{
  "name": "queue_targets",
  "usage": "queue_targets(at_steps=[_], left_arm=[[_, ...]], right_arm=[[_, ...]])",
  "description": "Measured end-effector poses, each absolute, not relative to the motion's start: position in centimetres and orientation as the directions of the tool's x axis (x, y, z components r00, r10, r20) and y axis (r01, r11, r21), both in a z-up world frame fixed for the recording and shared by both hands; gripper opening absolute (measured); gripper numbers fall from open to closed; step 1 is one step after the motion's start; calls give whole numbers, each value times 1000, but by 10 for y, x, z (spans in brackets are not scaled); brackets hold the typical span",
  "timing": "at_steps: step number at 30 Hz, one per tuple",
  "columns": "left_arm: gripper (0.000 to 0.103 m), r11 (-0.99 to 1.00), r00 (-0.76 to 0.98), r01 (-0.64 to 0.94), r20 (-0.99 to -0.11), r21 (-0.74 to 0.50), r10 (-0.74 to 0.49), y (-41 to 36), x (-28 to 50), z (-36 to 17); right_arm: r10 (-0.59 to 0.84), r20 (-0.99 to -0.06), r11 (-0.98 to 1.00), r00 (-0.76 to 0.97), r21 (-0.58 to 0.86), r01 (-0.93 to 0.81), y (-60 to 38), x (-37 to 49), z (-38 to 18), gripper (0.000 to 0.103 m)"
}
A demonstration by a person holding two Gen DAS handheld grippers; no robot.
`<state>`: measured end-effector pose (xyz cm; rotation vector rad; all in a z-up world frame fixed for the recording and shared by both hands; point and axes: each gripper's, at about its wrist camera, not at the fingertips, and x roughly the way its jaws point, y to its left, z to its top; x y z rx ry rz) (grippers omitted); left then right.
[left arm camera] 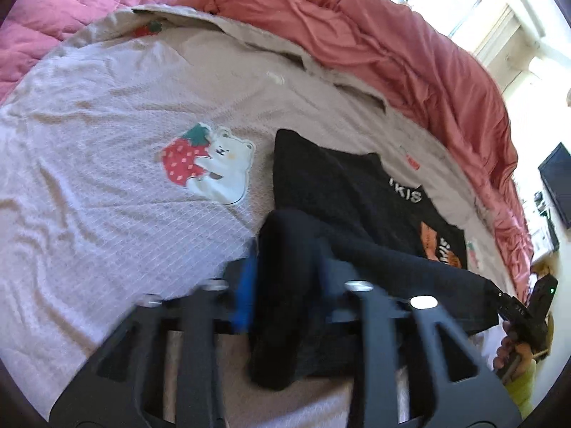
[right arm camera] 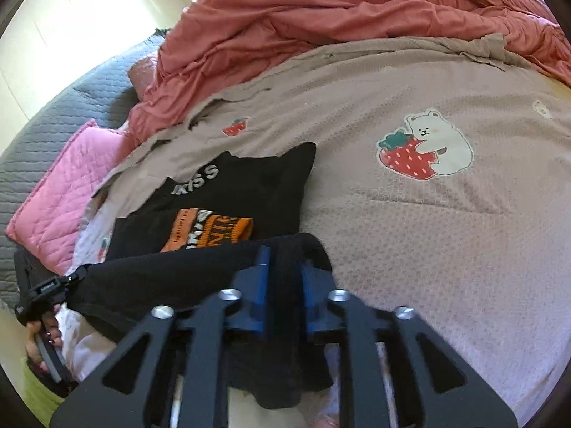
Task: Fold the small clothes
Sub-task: 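Carry the hem with both tools up over the body toward the collar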
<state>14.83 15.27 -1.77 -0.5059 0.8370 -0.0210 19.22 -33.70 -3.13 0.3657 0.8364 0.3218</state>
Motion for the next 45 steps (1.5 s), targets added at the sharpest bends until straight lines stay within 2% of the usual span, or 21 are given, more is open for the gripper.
queue_targets(at_steps=[1, 2, 7, 9, 14, 16, 17, 18, 19, 20, 26, 29, 38, 43, 44, 45], left_arm=[[36, 875, 688, -179, -693, -449, -215, 154, 140, -16], [36, 865, 703, -176, -675, -471, -224, 155, 129, -14], [44, 845, 718, -142, -641, -515, -271, 144, 92, -13], [53, 841, 710, -119, -638, -527, -299, 138, 84, -16], [54, 856, 678, -113, -669, -504, -304, 124, 90, -21], [53, 862, 667, -131, -686, -490, -289, 121, 98, -21], [43, 868, 656, -146, -703, -474, -273, 119, 103, -23], [21, 877, 641, -161, -723, -453, -256, 118, 108, -24], [9, 890, 624, -179, -748, -418, -226, 116, 113, -25], [2, 894, 618, -176, -754, -412, -225, 116, 116, -25], [2, 875, 654, -137, -706, -464, -272, 123, 138, 3], [2, 881, 662, -151, -708, -448, -247, 128, 162, 13], [2, 840, 634, -279, -746, -465, -203, 147, 239, -5], [3, 788, 651, -338, -732, -515, -199, 150, 263, -23], [9, 775, 664, -343, -721, -530, -199, 151, 262, -26], [22, 760, 678, -338, -704, -554, -212, 153, 262, -31]], right_arm=[[394, -654, 899, 646, 419, -124, -339, 186, -28, 54], [377, -649, 907, 661, 405, -119, -342, 178, -24, 57], [399, -641, 898, 656, 417, -140, -350, 142, -21, 57], [403, -648, 901, 647, 406, -155, -347, 131, -23, 57], [431, -652, 894, 624, 401, -198, -330, 128, -26, 57], [443, -653, 890, 614, 399, -218, -324, 135, -26, 52], [438, -663, 894, 607, 388, -222, -320, 140, -27, 49], [423, -680, 902, 598, 374, -213, -318, 146, -30, 29], [425, -693, 902, 582, 377, -210, -317, 152, -32, 8], [438, -689, 895, 577, 393, -210, -317, 156, -32, 9], [454, -608, 881, 651, 414, -228, -323, 190, -5, 8], [442, -589, 883, 677, 418, -214, -323, 221, 3, 8], [356, -669, 923, 653, 362, -132, -298, 300, -20, 8], [332, -726, 918, 602, 396, -29, -300, 323, -48, 8], [351, -724, 901, 593, 434, -3, -305, 325, -55, 8], [362, -720, 892, 592, 451, 3, -309, 325, -57, 9]])
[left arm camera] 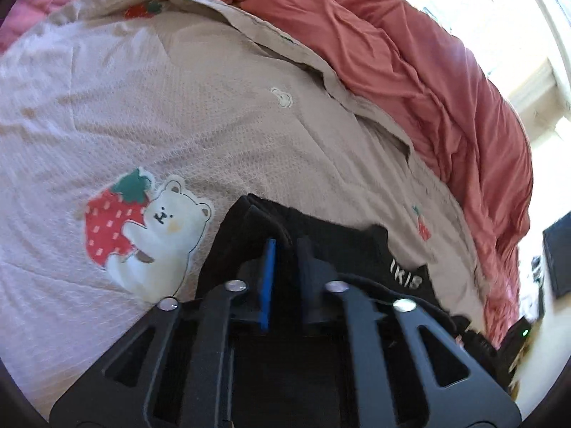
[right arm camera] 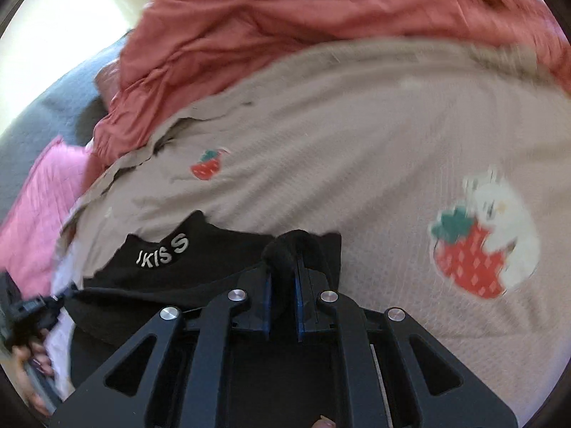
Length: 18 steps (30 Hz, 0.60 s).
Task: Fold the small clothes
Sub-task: 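Carry the hem with both tools up over the body toward the collar, then open both tools to release the hem onto the shirt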
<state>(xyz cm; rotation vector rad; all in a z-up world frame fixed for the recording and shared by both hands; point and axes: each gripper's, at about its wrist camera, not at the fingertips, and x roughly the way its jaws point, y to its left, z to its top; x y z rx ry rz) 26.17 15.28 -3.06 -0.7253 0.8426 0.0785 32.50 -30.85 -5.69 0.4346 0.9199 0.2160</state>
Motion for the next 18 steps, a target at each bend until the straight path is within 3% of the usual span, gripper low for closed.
queue_targets(at_steps=[2, 3, 5, 6, 13, 18], left_arm=[[36, 746, 715, -303, -659, -593, -234, 156, 256, -32], [37, 751, 733, -285, -641, -596, -230, 157, 253, -30], [40, 780, 775, -262, -605, -569, -182, 161, 240, -24], [40, 792, 785, -258, -598, -553, -162, 163, 235, -23], [40, 846, 775, -270, -625, -459, -92, 168, 217, -7], [43, 888, 751, -203, -648, -413, -130, 148, 221, -9]], right_arm=[[397, -688, 869, 608, 494, -8, -316, 322, -56, 12], [405, -673, 862, 618, 506, -14, -317, 319, -53, 14], [382, -649, 864, 658, 503, -5, -323, 314, -47, 38], [334, -640, 877, 692, 481, 21, -329, 309, -42, 57], [300, -592, 937, 748, 328, -117, -300, 260, -13, 57], [376, -658, 904, 653, 107, -413, -215, 238, -12, 57]])
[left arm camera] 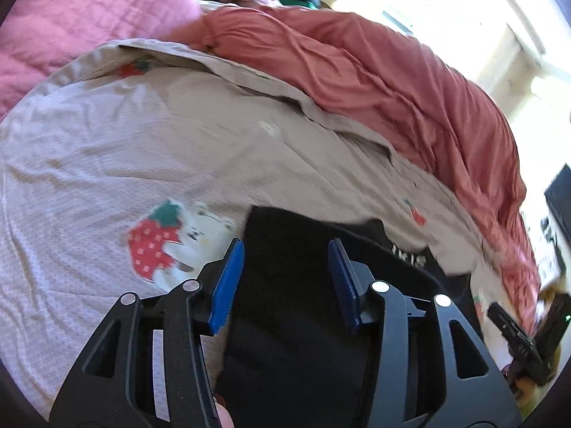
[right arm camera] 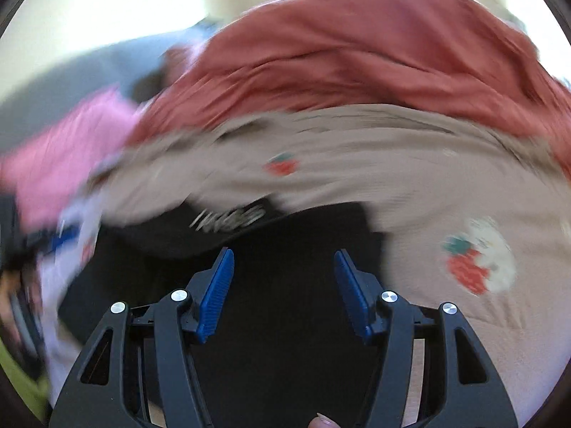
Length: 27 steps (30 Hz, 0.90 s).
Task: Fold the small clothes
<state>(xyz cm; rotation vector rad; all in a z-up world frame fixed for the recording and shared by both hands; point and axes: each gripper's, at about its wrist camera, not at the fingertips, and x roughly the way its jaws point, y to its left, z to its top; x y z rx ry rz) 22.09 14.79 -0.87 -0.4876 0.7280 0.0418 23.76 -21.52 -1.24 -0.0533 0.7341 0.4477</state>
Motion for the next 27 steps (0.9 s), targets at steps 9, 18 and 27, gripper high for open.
queue_targets(at_steps=[9, 18, 27], left_arm=[[55, 913, 705, -223, -704, -341, -90, 141, 228, -26], [60, 891, 675, -281, -734, -357, -81, 162, 232, -39], [62, 894, 665, -248, -736, -374, -124, 160, 253, -44]], right_arm=[[331, -789, 854, 518, 17, -520, -117, 290, -51, 56], [296, -704, 949, 645, 140, -283, -188, 304, -32, 58], [185, -707, 979, 683, 196, -61, -301, 314, -28, 64]])
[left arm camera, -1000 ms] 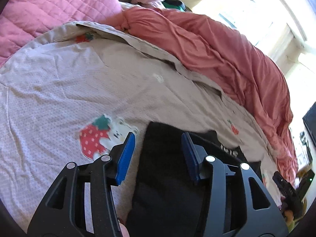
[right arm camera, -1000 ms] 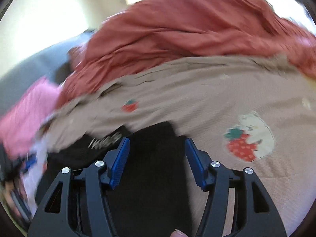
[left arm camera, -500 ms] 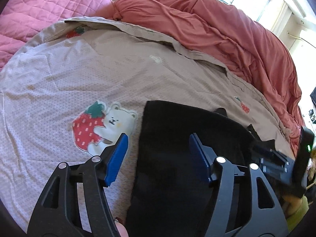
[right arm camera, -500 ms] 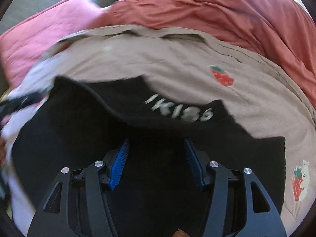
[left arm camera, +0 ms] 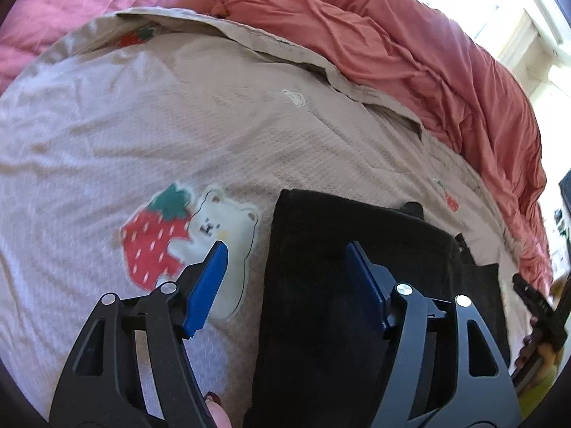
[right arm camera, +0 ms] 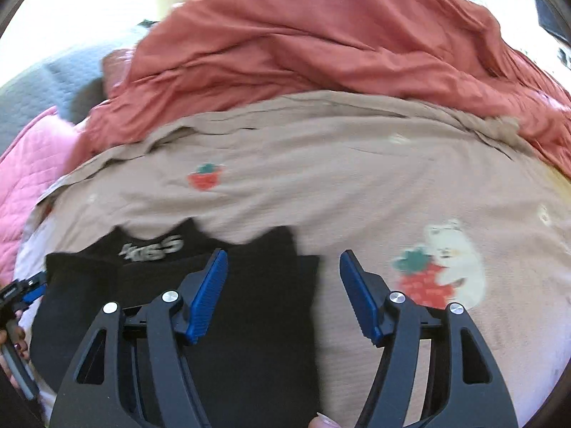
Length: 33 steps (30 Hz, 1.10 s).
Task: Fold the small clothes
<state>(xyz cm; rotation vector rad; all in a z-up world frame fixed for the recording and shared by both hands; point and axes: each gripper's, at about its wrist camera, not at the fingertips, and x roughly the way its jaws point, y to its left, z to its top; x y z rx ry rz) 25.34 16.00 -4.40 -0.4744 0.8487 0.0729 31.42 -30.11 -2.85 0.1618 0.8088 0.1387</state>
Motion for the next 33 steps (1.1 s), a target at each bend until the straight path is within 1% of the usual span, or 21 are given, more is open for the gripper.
queue_targets(at_steps=[6, 8, 9, 10, 11, 12, 14, 18, 21, 24, 27, 30, 33], left_arm=[[62, 916, 664, -233, -742, -328, -97, 151, 262, -50], [62, 924, 663, -229, -744, -306, -82, 148, 263, -51], [55, 927, 666, -228, -742, -298, -75, 148, 263, -52], [44, 929, 673, -233, -737, -287, -59, 147, 262, -51], [21, 931, 678, -237, -734, -278, -47, 146, 262, -50], [13, 936, 685, -230, -727, -267, -39, 143, 261, -49], [6, 948, 699, -215, -715, -235, -18, 138, 259, -45], [5, 962, 761, -202, -647, -186, 35, 130, 250, -24], [5, 963, 784, -198, -619, -180, 45, 128, 249, -15], [5, 966, 755, -216, -651, -143, 72, 125, 256, -23], [6, 966, 695, -229, -715, -120, 76, 127, 267, -44], [9, 961, 688, -233, -724, -149, 55, 134, 266, -47], [15, 959, 688, -240, -723, -150, 59, 135, 263, -47]], right_arm=[[224, -745, 973, 628, 203, -106, -289, 342, -45, 63], [209, -761, 977, 614, 194, -93, -284, 351, -51, 53], [221, -767, 974, 602, 203, -100, -283, 353, -55, 37], [225, -770, 974, 597, 203, -104, -282, 354, -57, 20], [226, -766, 973, 601, 205, -105, -281, 352, -58, 18], [228, -760, 973, 609, 207, -106, -282, 350, -57, 17], [239, -734, 969, 636, 224, -106, -286, 343, -50, 15], [236, -674, 965, 700, 250, -84, -301, 331, -33, 14], [222, -677, 966, 701, 252, -63, -308, 334, -34, 14], [193, -722, 972, 664, 235, -26, -307, 342, -49, 14], [145, -764, 982, 629, 186, 0, -300, 347, -62, 14], [111, -773, 990, 625, 142, 1, -294, 347, -66, 15], [87, -775, 993, 626, 116, 4, -293, 346, -64, 17]])
